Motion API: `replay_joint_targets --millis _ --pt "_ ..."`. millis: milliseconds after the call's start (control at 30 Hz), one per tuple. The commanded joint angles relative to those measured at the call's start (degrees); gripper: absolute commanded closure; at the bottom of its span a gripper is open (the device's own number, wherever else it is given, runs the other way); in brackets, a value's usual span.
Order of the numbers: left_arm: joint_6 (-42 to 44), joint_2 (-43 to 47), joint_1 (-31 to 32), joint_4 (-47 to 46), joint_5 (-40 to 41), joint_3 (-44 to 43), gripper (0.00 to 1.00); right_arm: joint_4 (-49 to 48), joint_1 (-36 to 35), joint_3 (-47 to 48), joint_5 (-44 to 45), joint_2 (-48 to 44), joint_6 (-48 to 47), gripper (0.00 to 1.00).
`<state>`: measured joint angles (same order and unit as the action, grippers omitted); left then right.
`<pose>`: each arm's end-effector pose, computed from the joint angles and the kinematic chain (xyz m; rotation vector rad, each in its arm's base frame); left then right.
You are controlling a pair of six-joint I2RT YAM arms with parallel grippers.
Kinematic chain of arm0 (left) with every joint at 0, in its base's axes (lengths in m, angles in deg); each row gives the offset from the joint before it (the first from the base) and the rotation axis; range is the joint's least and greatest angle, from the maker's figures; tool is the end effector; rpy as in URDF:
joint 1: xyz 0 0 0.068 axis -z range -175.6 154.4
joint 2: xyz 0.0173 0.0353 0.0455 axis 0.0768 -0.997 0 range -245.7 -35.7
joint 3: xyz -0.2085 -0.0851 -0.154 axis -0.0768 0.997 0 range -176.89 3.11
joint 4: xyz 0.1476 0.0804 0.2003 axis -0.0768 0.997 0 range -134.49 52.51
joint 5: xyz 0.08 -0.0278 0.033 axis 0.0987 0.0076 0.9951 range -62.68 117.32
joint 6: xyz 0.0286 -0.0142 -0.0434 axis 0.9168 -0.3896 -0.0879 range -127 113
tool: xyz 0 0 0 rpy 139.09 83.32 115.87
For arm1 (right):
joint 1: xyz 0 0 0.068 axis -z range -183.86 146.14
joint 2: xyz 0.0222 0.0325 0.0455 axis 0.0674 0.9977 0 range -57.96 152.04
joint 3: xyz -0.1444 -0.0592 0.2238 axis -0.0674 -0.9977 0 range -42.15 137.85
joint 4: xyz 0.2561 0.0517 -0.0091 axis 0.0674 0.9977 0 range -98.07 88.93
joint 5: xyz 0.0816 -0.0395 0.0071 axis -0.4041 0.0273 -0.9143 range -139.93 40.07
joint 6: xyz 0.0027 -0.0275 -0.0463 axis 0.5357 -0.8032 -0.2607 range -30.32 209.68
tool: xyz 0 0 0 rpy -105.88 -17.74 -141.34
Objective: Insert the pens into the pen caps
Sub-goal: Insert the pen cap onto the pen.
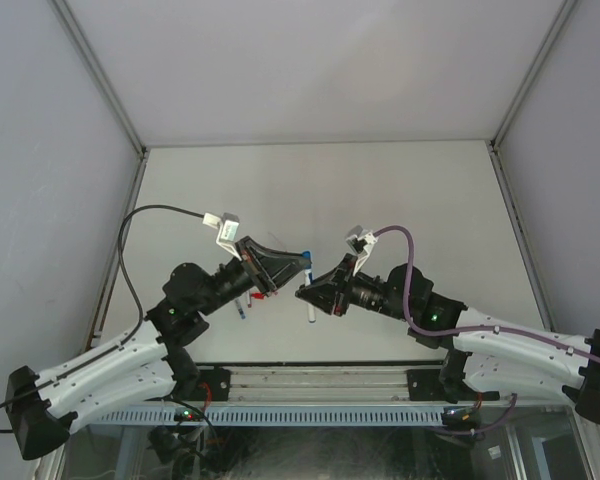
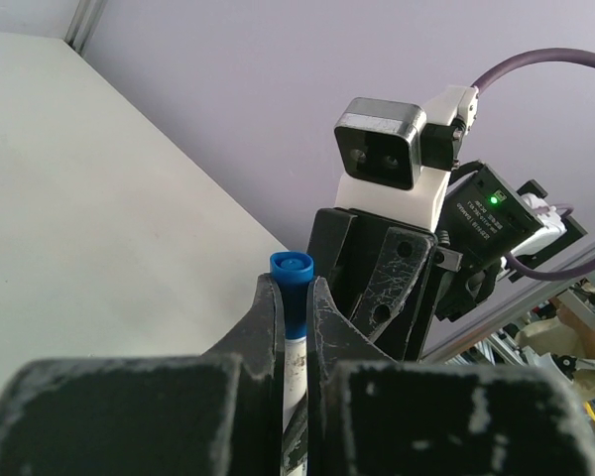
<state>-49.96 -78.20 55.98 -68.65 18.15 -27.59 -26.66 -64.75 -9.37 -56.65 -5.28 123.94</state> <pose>0.1099 -0.1477 0.3239 0.2648 1.5020 -1.4681 0.1033 0.1942 0.2939 -0.5072 1.7025 1.3495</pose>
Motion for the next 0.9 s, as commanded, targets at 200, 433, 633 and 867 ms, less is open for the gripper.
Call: replay_joint_targets --millis 200,433,633,867 --pt "-0.4 -1.2 2.6 -1.8 -3.3 0.0 1.00 -1.9 2.1 4.3 4.6 -2.6 -2.5 1.00" --pt "1.4 -1.4 3.9 -1.9 -5.0 0.1 1.00 2.1 4.6 6.8 6.7 -5.3 -4.9 1.00" --pt "1.7 -2.3 4.8 -1.8 -4.9 -0.2 1.00 2.2 8.0 8.7 6.6 -6.5 -5.4 1.00" --pt "0.9 -3.5 6.2 -3.3 -4.5 0.0 1.00 -1.0 8.5 10.9 6.8 -4.2 -6.7 1.00"
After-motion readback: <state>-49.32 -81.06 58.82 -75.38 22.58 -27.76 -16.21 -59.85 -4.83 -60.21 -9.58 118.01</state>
